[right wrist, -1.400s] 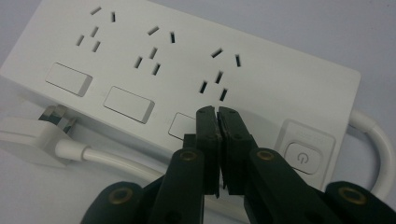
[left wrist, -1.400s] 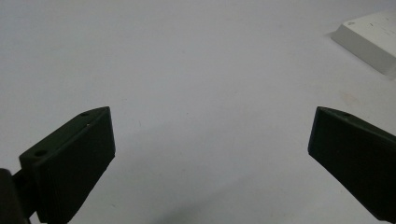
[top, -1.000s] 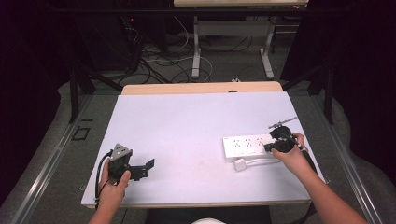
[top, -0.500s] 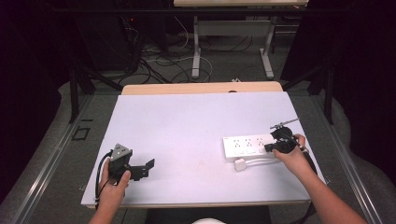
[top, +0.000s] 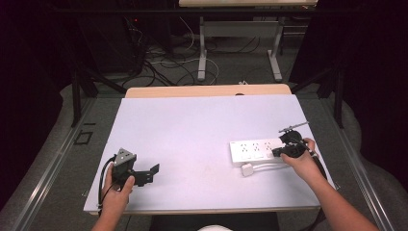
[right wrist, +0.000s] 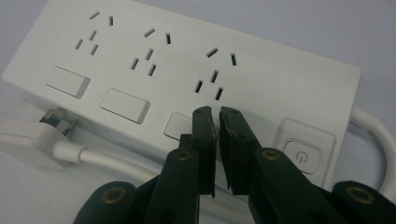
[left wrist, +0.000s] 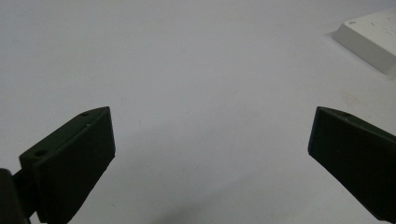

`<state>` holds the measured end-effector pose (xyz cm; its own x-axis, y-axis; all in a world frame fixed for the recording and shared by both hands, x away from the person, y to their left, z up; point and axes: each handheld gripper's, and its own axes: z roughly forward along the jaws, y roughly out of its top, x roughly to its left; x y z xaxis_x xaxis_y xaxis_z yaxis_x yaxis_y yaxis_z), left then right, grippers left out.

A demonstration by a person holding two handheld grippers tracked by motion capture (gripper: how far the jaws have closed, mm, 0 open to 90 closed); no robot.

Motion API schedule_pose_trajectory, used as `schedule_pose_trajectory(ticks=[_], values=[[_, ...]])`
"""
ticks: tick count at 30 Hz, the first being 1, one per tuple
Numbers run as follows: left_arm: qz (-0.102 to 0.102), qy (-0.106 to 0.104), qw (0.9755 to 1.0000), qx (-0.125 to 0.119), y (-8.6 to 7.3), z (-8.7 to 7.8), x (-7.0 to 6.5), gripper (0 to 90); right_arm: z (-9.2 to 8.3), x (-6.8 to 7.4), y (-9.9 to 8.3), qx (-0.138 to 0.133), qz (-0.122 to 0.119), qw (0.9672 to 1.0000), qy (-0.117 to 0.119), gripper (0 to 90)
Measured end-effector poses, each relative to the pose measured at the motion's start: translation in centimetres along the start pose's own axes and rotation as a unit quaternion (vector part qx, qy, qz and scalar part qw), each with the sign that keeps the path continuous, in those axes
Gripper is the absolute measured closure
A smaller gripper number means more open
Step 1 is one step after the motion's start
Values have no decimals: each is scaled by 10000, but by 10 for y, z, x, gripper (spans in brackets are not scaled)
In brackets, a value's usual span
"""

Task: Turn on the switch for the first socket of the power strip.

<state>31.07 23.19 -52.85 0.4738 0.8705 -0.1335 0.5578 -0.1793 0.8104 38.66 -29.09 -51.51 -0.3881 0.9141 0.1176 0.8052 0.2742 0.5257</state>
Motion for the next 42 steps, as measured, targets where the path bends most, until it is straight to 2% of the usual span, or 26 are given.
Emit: schedule_pose_trajectory(ticks=[2,3,6,8,11,24,26,34,35,42], values=[[-1,-8,10000,2,0,0,0,4,1,1,0,-66,-37,10000,24,818],[-4,-9,10000,0,0,0,0,4,0,0,0,3,-108,9999,17,811],[-7,16,10000,-32,0,1,0,4,0,1,1,-26,-148,9999,45,787],[-8,15,10000,-31,0,1,0,4,0,2,2,-26,-74,10000,45,768],[-20,29,10000,-60,-1,1,0,4,0,2,2,5,-213,9997,84,734],[-19,16,10000,-38,-1,1,0,5,-3,4,7,18,-473,9987,165,640],[-22,29,10000,-52,-1,2,0,4,-3,3,7,21,-595,9980,224,630],[-12,11,10000,-13,-1,1,0,4,-6,5,8,-34,-619,9978,238,586],[-6,1,10000,7,0,1,0,4,-6,4,8,-47,-682,9973,268,579],[-20,21,10000,-48,-1,2,0,5,-10,5,9,-141,-754,9968,215,525]])
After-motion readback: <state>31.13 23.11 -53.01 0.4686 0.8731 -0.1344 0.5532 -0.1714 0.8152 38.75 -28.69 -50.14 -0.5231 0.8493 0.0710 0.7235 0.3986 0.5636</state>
